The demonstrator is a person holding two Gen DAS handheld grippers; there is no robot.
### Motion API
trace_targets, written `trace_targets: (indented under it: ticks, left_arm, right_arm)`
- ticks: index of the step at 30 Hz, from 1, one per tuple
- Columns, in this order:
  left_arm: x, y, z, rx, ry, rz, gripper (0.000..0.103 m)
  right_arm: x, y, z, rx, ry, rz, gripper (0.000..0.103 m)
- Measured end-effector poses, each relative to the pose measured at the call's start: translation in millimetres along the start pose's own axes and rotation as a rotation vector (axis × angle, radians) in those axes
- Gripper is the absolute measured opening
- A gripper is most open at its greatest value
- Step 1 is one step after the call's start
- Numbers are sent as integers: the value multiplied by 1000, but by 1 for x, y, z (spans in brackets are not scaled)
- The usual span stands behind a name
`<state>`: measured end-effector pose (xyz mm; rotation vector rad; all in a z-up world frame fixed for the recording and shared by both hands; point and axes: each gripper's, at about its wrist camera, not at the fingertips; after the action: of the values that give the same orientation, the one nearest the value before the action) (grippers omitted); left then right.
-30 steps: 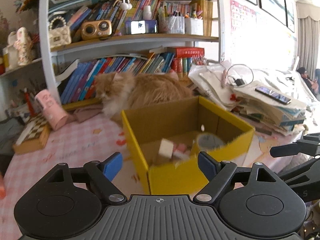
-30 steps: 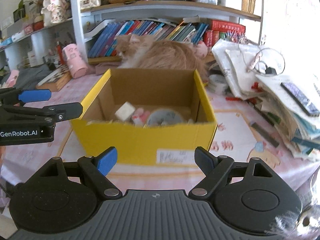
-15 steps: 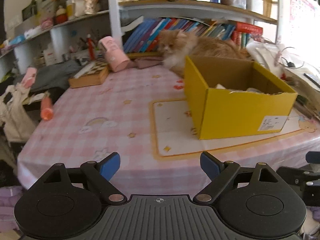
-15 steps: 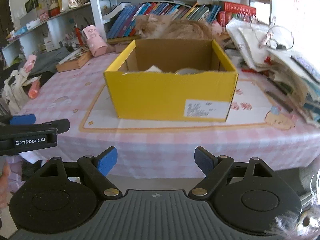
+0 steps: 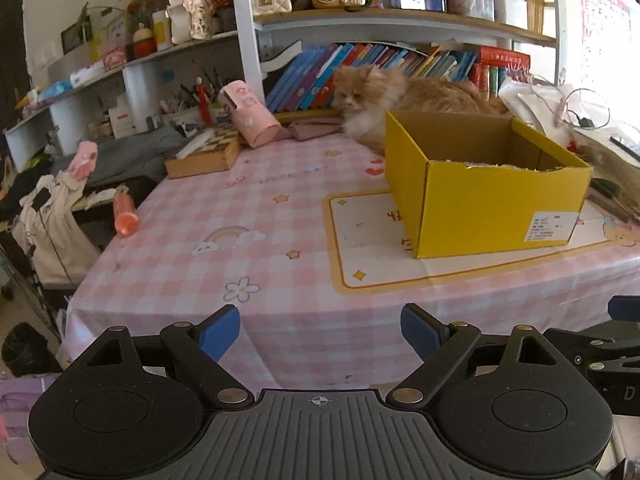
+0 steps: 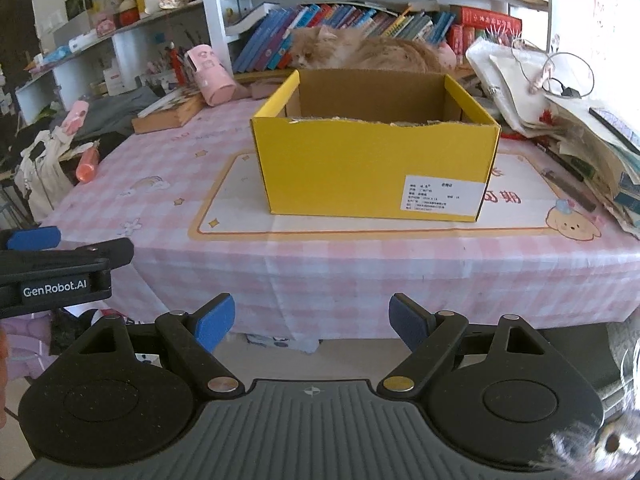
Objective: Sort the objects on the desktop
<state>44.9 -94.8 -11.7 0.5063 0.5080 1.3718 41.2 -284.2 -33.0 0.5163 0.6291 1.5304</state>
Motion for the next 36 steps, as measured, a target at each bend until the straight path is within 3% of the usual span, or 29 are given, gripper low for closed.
trace_targets:
  ticks: [10, 18, 25, 36]
  left_arm:
    - [0, 1, -4, 15, 32, 16, 90]
    - [-4, 6, -1, -18, 31, -7, 90]
    - [-1, 4, 1, -7, 60, 29, 91]
    - [2, -3, -1, 33, 92, 37, 101]
  right_arm:
    - [-2, 4, -3, -10, 12, 0, 84]
    - [-4, 3, -2, -16, 19, 19, 84]
    - [-6, 1, 1, -27, 25, 29, 85]
    - [-8, -2, 2, -12, 39, 37, 85]
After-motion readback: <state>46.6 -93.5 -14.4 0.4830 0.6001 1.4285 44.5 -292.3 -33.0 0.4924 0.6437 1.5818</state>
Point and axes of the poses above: each gripper's, at about its wrist camera, not at the fingertips, and y roughly against the way its jaws point, x to its left, z to its top, and after that the axes turned 13 degrees about -z, right-handed
